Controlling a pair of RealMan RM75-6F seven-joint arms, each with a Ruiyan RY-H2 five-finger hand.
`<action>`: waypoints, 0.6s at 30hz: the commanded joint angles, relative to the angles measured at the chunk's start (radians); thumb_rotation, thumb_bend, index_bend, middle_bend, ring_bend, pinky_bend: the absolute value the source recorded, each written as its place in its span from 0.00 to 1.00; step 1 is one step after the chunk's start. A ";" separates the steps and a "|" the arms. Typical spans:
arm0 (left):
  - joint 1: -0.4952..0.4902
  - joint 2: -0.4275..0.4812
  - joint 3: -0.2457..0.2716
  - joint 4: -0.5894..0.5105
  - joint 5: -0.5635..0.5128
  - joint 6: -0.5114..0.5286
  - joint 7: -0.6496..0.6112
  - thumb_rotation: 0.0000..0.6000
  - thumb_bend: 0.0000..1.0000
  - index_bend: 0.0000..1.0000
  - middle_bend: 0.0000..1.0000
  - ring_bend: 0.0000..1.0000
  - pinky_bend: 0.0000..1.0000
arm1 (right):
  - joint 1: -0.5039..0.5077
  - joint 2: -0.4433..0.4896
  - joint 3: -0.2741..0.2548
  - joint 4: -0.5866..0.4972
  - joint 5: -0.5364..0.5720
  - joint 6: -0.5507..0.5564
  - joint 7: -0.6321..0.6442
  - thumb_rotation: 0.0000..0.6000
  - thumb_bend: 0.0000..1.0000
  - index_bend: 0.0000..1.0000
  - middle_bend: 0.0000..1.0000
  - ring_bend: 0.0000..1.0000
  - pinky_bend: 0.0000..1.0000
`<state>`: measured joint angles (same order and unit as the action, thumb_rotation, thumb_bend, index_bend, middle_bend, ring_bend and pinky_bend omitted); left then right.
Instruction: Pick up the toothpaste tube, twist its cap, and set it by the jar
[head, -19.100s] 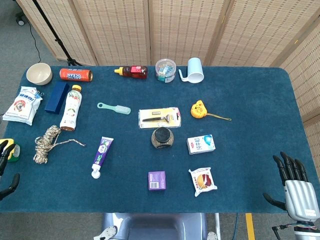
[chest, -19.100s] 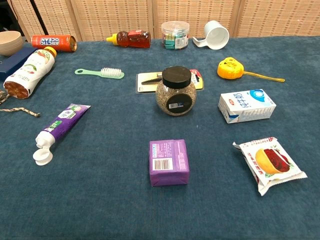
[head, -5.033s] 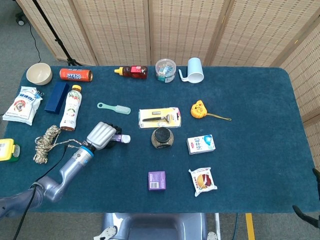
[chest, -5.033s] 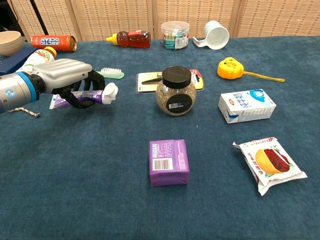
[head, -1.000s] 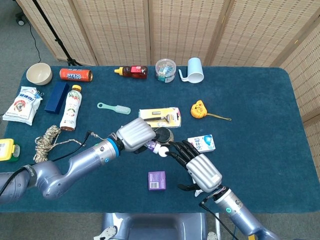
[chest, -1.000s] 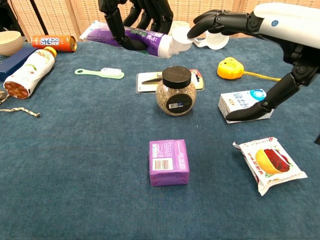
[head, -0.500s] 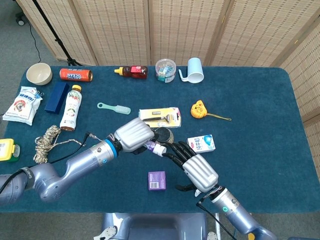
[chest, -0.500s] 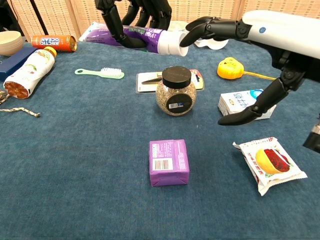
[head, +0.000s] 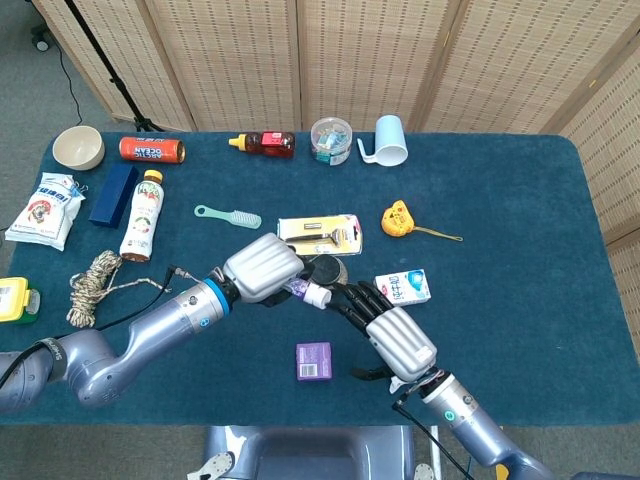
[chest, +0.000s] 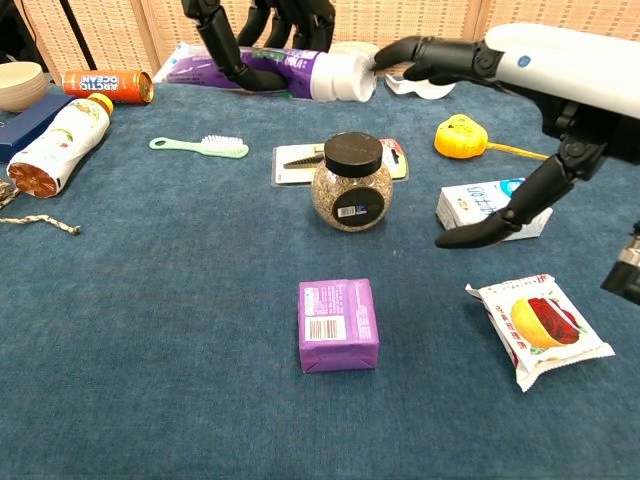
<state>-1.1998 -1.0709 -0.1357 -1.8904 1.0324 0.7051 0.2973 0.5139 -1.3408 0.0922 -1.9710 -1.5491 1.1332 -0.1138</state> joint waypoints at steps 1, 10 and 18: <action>0.015 -0.012 0.005 0.012 0.001 0.015 -0.003 1.00 0.52 0.62 0.54 0.50 0.57 | -0.013 0.007 -0.008 0.000 0.002 0.017 0.032 1.00 0.12 0.04 0.00 0.00 0.00; 0.064 -0.033 0.019 0.052 0.011 0.062 -0.008 1.00 0.52 0.61 0.54 0.50 0.57 | -0.071 0.046 -0.012 0.024 0.039 0.078 0.315 1.00 0.12 0.00 0.00 0.00 0.00; 0.078 -0.038 0.003 0.064 0.016 0.069 -0.020 1.00 0.52 0.61 0.54 0.50 0.57 | -0.078 0.041 -0.003 0.046 0.059 0.071 0.481 1.00 0.12 0.00 0.00 0.00 0.00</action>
<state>-1.1221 -1.1088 -0.1318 -1.8270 1.0477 0.7730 0.2781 0.4401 -1.2995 0.0855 -1.9340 -1.5016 1.2071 0.3363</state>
